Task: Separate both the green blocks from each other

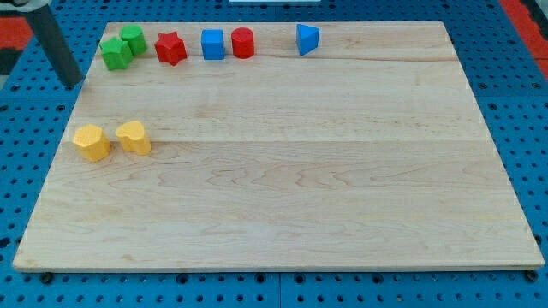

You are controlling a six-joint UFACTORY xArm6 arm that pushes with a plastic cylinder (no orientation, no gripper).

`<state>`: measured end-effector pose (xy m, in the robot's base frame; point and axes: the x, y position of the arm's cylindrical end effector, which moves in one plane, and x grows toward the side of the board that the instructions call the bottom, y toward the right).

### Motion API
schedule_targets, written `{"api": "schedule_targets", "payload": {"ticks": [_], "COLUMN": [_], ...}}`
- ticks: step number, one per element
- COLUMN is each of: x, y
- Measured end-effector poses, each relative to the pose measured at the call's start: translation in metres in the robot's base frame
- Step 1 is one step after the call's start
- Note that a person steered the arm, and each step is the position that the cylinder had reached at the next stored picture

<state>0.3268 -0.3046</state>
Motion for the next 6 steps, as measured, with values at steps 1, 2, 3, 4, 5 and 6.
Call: {"api": "schedule_targets", "payload": {"ticks": [1, 2, 3, 4, 5, 6], "x": [-0.077, -0.136, -0.122, -0.096, -0.068, -0.065], "y": [0.0, 0.002, 0.059, 0.065, 0.065, 0.08]}}
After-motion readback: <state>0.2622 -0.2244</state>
